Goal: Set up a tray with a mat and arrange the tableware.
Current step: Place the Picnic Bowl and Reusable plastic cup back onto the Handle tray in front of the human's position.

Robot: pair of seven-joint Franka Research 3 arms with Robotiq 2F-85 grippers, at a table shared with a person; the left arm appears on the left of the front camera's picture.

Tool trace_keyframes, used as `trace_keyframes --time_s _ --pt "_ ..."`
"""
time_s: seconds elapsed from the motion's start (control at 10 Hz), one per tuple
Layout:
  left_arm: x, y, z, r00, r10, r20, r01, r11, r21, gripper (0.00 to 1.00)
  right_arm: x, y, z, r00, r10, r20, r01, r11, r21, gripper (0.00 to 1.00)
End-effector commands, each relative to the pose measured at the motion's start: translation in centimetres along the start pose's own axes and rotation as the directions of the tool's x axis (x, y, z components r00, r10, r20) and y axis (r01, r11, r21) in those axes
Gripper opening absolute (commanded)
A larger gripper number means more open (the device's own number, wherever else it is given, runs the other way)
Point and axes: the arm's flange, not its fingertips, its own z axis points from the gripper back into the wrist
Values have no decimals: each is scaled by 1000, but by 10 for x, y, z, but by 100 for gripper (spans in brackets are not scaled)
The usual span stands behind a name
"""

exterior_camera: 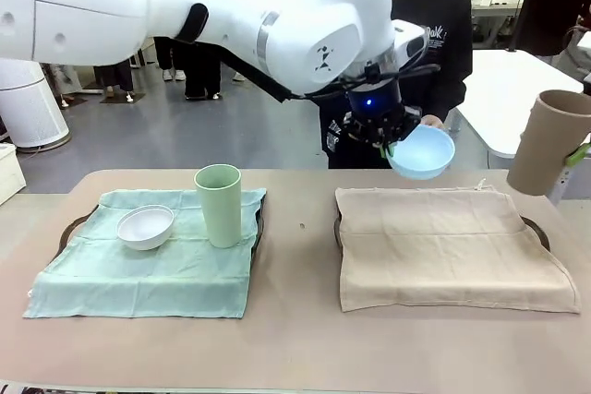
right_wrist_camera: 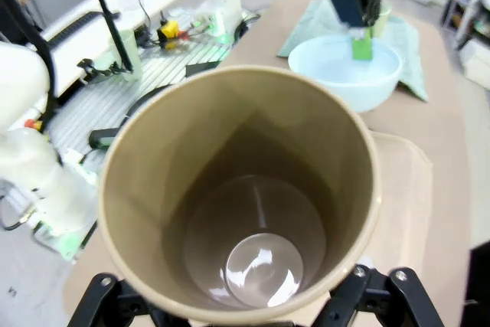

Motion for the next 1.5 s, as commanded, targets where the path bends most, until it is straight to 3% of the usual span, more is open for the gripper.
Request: trace_keyframes --time_s 0.0,0.3,0.4,0.5,0.7,0.9,1.0,1.4 --pt "-6 12 -20 998 -19 -68 21 1000 16 4 -24 -19 -20 999 31 13 -31 998 62 85" --pt "-8 22 -52 988 8 -153 -5 1000 22 4 -58 -36 -46 1000 -11 20 8 989 149 85" --pt "-3 25 -46 986 53 -156 -51 998 21 4 -43 -27 -44 999 -14 35 11 996 86 85" --pt "-11 17 -56 992 9 -122 -5 999 35 4 -43 -27 -44 999 -14 35 11 996 86 85" --pt "-10 21 -59 990 30 -138 -26 999 34 4 -56 -30 -51 999 -28 36 24 994 110 85" --pt "-10 26 -80 983 34 -180 -27 999 40 4 -62 -40 -68 993 111 -37 -109 993 53 85" --pt "-11 25 -85 985 23 -171 -16 999 41 4 -67 -47 -83 990 134 -51 -129 989 77 85" --pt "-14 30 -115 983 -2 -181 7 1000 26 4 -94 -69 -121 988 131 -79 -119 983 138 85"
